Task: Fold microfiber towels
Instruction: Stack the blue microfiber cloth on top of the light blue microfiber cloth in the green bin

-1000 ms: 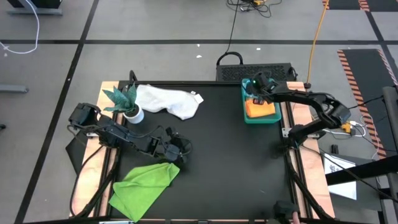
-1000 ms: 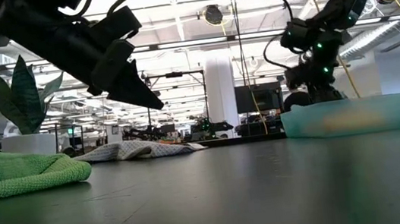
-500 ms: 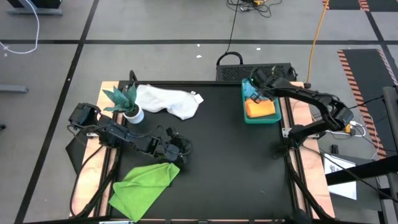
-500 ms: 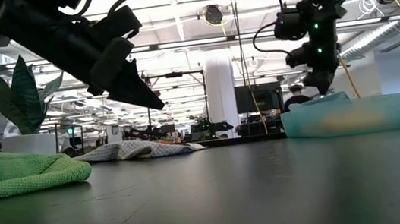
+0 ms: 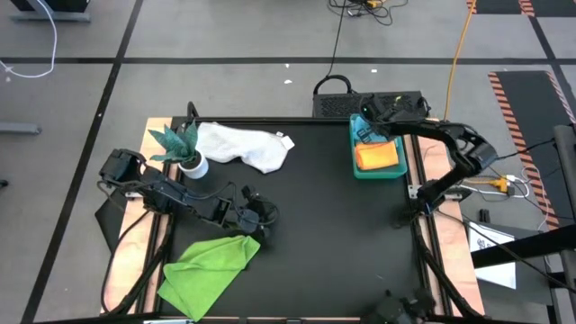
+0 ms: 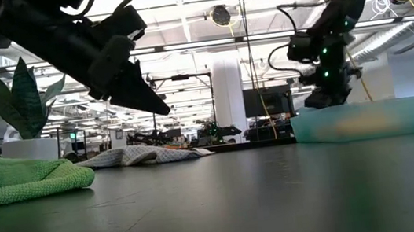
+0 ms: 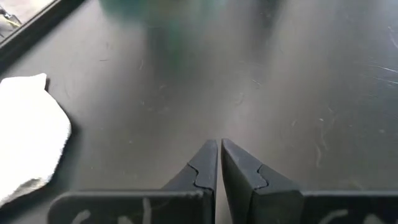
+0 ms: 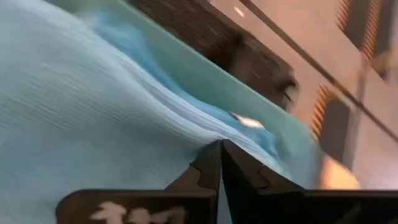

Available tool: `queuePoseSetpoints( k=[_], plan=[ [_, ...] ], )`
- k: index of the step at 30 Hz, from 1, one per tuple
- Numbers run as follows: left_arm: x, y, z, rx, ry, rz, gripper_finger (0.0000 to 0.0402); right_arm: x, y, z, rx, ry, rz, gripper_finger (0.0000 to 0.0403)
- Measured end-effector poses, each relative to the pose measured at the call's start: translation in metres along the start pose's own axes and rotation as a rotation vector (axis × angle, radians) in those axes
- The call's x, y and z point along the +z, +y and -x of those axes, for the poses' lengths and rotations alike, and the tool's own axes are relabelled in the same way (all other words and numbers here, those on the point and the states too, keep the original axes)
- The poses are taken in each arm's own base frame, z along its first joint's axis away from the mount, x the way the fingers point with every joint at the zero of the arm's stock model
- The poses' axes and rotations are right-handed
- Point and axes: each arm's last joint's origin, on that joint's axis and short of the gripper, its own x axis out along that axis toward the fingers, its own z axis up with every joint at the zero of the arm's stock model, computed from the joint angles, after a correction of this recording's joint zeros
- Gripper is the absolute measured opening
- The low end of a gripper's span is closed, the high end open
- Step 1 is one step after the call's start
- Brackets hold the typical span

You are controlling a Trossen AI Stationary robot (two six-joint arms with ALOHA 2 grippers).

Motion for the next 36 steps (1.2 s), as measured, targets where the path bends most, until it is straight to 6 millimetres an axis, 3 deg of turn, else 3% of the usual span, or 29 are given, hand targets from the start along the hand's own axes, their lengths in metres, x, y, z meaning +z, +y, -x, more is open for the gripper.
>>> queuePoseSetpoints(
  k=[3, 10, 12, 15, 18, 24, 27, 30, 36],
  plan=[
    [-0.001, -0.004, 0.002, -0.012, -0.001, 0.005, 0.0026, 0.001, 0.011, -0.004, 0.069, -0.058, 0.096, 0.0001],
    [-0.004, -0.012, 0.007, -0.040, -0.004, -0.008, 0.0026, 0.004, 0.013, 0.027, -0.157, -0.140, 0.122, 0.0001],
    [-0.004, -0.013, 0.008, -0.045, -0.008, -0.007, 0.0026, 0.005, 0.011, 0.038, -0.129, -0.176, 0.067, 0.0001],
    [-0.003, -0.014, 0.009, -0.049, -0.014, -0.005, 0.0026, 0.009, 0.011, 0.047, 0.085, -0.242, -0.038, 0.0001],
    [-0.003, -0.015, 0.009, -0.053, -0.020, 0.001, 0.0026, 0.011, 0.012, 0.040, 0.258, -0.264, -0.122, 0.0001],
    [-0.005, -0.020, 0.012, -0.071, -0.022, 0.001, 0.0026, -0.008, 0.021, -0.003, 0.291, -0.209, -0.249, 0.0000],
    [-0.006, -0.023, 0.014, -0.081, -0.024, -0.005, 0.0026, -0.018, 0.026, -0.014, 0.333, -0.223, -0.261, 0.0000],
    [-0.006, -0.025, 0.016, -0.089, -0.026, -0.008, 0.0026, -0.018, 0.024, -0.011, 0.338, -0.284, -0.279, 0.0000],
    [-0.006, -0.025, 0.016, -0.090, -0.029, -0.011, 0.0026, -0.015, 0.008, 0.021, 0.356, -0.362, -0.348, 0.0000]
  ],
)
